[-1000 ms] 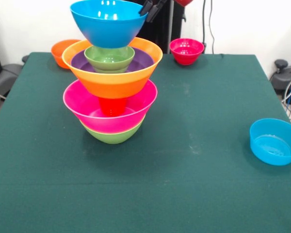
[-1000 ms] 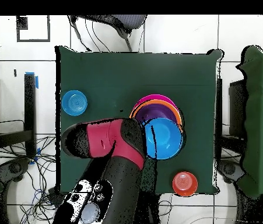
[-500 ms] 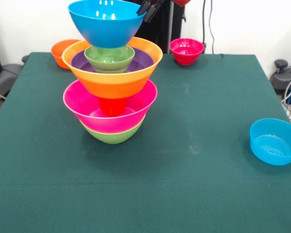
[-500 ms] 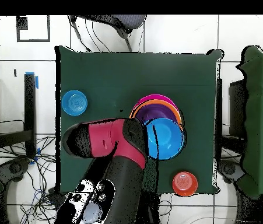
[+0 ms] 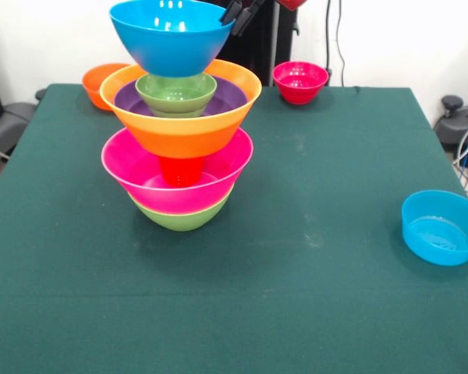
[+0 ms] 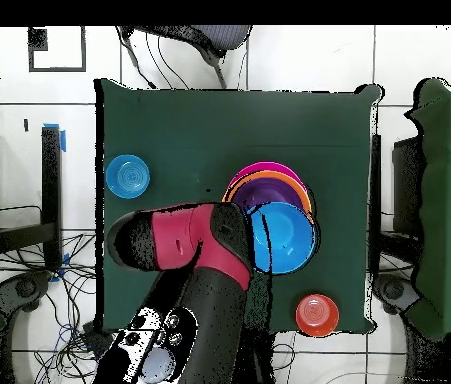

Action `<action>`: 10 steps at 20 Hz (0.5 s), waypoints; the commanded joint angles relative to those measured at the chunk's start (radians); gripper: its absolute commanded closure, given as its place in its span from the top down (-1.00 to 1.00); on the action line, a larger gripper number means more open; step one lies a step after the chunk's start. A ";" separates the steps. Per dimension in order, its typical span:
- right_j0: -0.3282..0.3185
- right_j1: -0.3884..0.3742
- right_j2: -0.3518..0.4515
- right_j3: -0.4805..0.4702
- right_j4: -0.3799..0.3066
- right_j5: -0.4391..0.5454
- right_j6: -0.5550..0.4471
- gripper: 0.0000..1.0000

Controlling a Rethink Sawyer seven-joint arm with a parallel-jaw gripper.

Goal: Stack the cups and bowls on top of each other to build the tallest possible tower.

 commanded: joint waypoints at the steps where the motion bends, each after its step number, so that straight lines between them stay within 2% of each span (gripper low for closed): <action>1: -0.006 0.016 0.111 -0.036 -0.074 0.068 -0.131 -1.00; 10: -0.003 0.023 0.111 -0.040 -0.073 0.064 -0.122 -1.00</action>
